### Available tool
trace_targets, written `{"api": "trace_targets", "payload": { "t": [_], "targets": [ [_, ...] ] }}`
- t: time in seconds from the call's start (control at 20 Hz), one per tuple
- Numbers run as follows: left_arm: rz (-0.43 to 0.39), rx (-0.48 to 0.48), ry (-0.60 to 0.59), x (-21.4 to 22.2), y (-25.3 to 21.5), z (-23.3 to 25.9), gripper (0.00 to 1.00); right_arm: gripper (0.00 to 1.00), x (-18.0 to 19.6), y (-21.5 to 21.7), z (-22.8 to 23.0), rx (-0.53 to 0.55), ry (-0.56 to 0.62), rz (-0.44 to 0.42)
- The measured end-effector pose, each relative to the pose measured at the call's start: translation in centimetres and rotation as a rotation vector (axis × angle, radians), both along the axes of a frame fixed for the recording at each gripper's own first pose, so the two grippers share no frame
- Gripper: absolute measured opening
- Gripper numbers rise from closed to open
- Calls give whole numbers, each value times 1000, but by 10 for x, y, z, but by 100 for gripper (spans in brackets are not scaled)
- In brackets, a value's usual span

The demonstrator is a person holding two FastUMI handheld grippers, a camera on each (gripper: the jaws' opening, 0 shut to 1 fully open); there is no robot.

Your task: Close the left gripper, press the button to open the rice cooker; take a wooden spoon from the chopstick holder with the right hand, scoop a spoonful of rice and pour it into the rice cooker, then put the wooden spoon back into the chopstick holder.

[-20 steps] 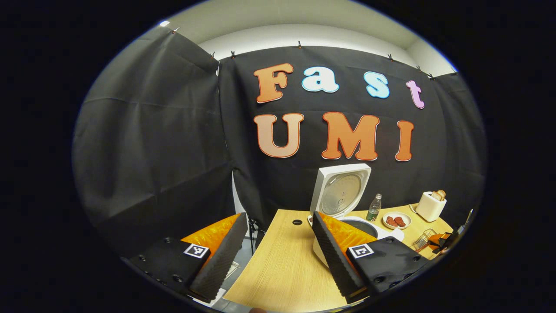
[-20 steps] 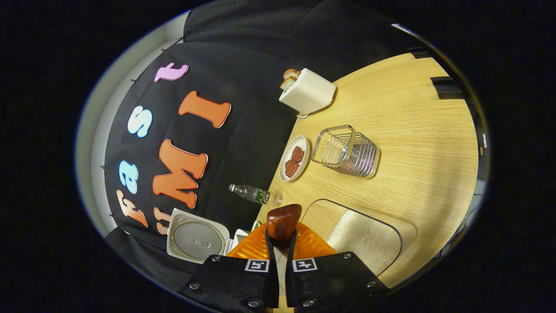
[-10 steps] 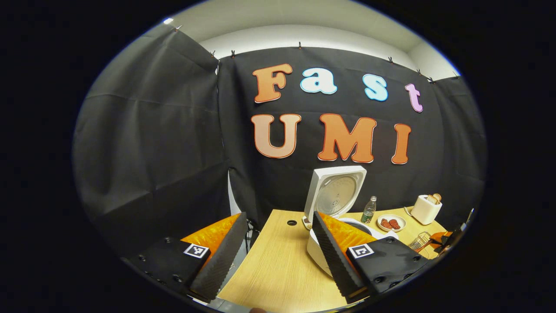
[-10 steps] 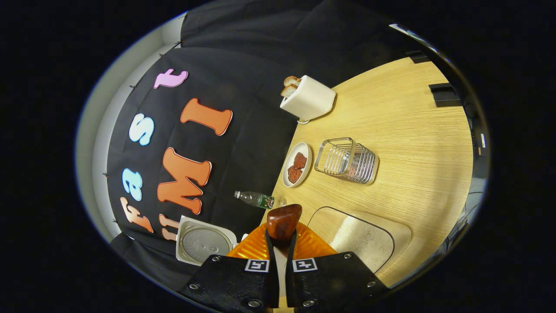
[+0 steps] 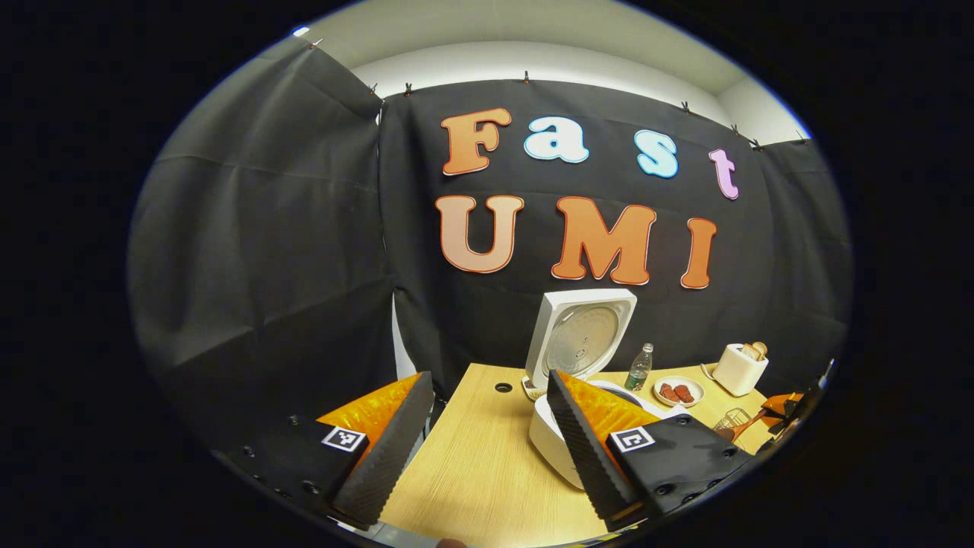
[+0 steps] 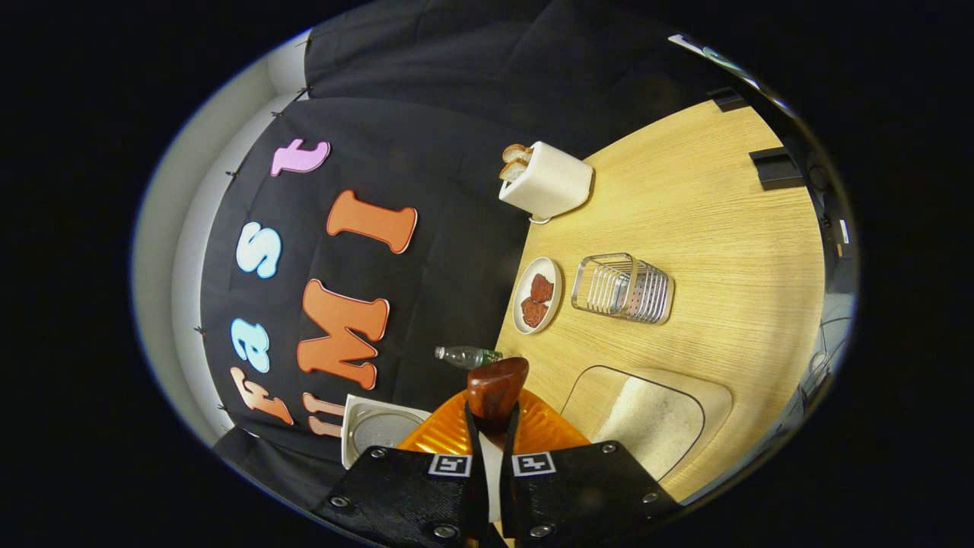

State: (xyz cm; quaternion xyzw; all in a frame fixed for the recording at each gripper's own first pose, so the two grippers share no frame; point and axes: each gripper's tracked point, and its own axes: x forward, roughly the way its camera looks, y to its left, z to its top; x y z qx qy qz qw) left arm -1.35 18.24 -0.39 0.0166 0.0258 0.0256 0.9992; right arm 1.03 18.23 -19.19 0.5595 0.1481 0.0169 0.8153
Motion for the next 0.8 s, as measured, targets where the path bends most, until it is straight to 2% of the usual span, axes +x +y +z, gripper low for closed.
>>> {"api": "trace_targets", "payload": {
  "t": [0.4,0.8],
  "targets": [
    [-7,-17,1,3,4,-4,100,5,5,19,69,85,-72,28],
    [-6,-18,-18,1,11,2,100,5,31,70,121,89,-123,94]
  ]
}}
